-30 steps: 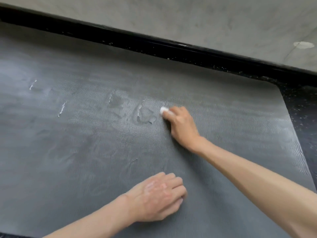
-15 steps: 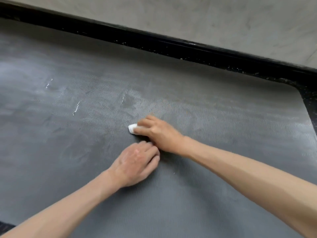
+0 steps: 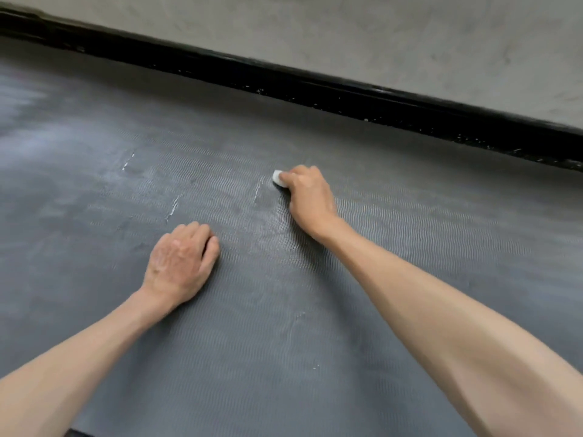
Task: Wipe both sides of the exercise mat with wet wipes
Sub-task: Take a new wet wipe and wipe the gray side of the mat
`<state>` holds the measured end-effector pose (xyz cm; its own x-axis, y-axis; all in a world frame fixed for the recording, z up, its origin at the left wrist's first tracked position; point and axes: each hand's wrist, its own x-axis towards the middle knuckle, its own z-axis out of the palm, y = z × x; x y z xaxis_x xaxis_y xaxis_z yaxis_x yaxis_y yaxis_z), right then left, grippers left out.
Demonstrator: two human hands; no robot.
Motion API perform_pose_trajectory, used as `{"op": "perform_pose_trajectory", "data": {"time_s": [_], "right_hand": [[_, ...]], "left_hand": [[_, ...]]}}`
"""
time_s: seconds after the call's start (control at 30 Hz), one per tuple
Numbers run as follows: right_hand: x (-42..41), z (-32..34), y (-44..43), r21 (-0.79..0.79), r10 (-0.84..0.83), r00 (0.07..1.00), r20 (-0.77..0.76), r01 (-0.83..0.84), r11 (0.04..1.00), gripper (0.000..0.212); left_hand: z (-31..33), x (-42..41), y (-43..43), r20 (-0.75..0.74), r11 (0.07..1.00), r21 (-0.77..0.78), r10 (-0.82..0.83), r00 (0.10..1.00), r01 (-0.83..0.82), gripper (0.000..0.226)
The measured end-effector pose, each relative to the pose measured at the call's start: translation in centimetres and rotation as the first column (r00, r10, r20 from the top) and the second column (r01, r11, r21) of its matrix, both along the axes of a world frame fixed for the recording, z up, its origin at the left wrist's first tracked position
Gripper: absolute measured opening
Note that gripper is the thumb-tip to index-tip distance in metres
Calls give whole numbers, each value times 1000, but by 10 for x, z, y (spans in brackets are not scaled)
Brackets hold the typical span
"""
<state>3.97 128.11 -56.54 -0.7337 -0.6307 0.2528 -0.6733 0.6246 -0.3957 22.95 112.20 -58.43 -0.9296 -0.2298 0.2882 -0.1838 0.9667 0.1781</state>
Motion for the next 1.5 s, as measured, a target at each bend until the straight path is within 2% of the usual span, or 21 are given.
{"op": "perform_pose_trajectory", "data": {"time_s": [0.03,0.07,0.17,0.2,0.23,0.3,0.37,0.43,0.5,0.6,0.63,0.7,0.77,0.93,1.03,1.1,1.27,1.33,1.43,1.47,1.5], "right_hand": [[3,-1,-9,-20,-3,1000,6,3,1000,25],[14,-2,-16,-55,77,997,6,-77,996,26],[50,-8,-18,-31,477,879,23,-476,879,29],[45,-6,-19,-4,529,848,25,-529,849,30],[34,-5,-23,8,499,866,26,-499,867,29],[9,-4,-34,-24,288,958,-6,-288,957,29],[6,-5,-43,-42,140,990,-3,-140,989,25],[34,-5,-45,-73,231,973,-9,-231,970,25],[73,-5,-26,-85,416,909,13,-413,907,27],[100,-1,25,31,572,816,83,-575,817,31],[96,-1,41,46,531,844,74,-535,843,33],[81,-2,70,-26,291,955,53,-290,957,36],[88,1,89,-58,111,993,44,-108,992,39],[163,8,131,59,429,887,169,-443,894,48],[149,4,145,15,231,963,141,-236,972,45],[160,4,147,-15,144,981,129,-143,990,47],[220,14,168,23,469,844,263,-491,871,43],[202,12,172,41,378,896,233,-397,917,36],[186,8,169,37,-4,986,168,-2,999,37],[198,8,168,51,-31,985,169,23,998,41],[215,8,169,64,23,983,182,-35,997,45]], "left_hand": [[-2,0,-5,-3,1000,3,3,1000,-3,33],[-3,1,-7,-6,1000,12,4,1000,-4,33],[-4,1,-5,5,999,37,28,1000,-28,32],[-3,1,-4,12,999,33,36,999,-36,31],[-3,0,-4,17,999,28,39,999,-40,31],[-3,-1,-5,25,999,31,38,999,-39,31],[-3,-2,-6,23,998,41,36,999,-37,31],[-2,-1,-5,22,999,42,30,999,-31,30],[-1,0,-5,21,999,42,27,999,-28,29],[-2,-1,-5,13,999,43,13,1000,-14,30],[-2,-1,-5,9,999,43,8,1000,-8,31],[-2,-1,-4,6,999,40,5,1000,-5,31],[-2,-1,-3,-6,1000,29,2,1000,-2,32],[-2,2,0,17,999,49,6,1000,-7,36],[0,4,5,16,993,113,-25,1000,23,39],[4,5,18,1,976,164,-147,989,145,37],[9,12,85,-11,842,99,-531,847,530,24],[9,17,110,-13,790,56,-611,791,611,24],[8,22,128,5,756,40,-654,756,654,25],[6,22,129,8,750,38,-661,750,660,25],[5,22,129,14,745,38,-666,746,665,24]]}}
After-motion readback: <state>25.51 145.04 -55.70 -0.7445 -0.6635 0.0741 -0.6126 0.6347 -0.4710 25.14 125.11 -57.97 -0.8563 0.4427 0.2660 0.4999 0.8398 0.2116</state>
